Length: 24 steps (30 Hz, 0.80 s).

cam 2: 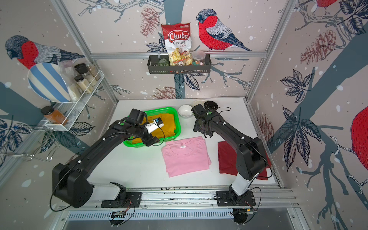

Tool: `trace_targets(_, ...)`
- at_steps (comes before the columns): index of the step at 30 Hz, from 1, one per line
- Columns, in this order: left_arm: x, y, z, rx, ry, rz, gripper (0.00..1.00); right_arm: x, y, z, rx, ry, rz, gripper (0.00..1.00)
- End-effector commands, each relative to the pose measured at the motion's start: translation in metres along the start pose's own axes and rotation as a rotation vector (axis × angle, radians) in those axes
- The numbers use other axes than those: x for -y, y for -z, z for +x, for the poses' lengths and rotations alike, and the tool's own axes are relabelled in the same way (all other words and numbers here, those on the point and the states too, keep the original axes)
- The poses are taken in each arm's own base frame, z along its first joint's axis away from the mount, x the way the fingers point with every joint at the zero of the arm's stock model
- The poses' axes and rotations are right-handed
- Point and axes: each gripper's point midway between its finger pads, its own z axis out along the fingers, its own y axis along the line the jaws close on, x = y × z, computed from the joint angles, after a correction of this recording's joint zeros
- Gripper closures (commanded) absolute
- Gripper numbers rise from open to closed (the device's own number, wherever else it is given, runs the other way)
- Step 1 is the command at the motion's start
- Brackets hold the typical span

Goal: Put the folded t-shirts into the basket
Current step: Pick up the T-shirt from the center of the board.

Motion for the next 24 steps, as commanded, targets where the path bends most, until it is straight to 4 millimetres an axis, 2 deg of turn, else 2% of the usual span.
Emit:
trace_targets(1, 0.015, -0.017, 0.008, -0.069, -0.121, -0.004, 0.14, 0.006, -0.019, 0.004, 0.005, -0.288, 0.085, 0.27)
trace_targets(8, 0.031, -0.036, 0.013, -0.039, -0.197, 0.029, 0.15, -0.02, -0.06, 0.02, -0.109, -0.485, 0.139, 0.26)
trace_targets(11, 0.035, -0.038, 0.019, -0.031, -0.205, 0.027, 0.15, -0.016, -0.075, 0.021, -0.113, -0.54, 0.188, 0.24)
trace_targets(13, 0.036, -0.039, 0.023, -0.031, -0.21, 0.02, 0.15, -0.007, -0.085, 0.033, -0.156, -0.612, 0.237, 0.24)
trace_targets(15, 0.038, -0.04, 0.026, -0.03, -0.213, 0.024, 0.15, -0.01, -0.093, 0.038, -0.176, -0.644, 0.222, 0.25)
trace_targets(20, 0.037, -0.044, 0.03, -0.03, -0.212, 0.012, 0.15, -0.018, -0.102, 0.039, -0.182, -0.627, 0.26, 0.25)
trace_targets(24, 0.039, -0.045, 0.03, -0.027, -0.207, 0.021, 0.15, -0.009, -0.112, 0.044, -0.188, -0.622, 0.303, 0.27)
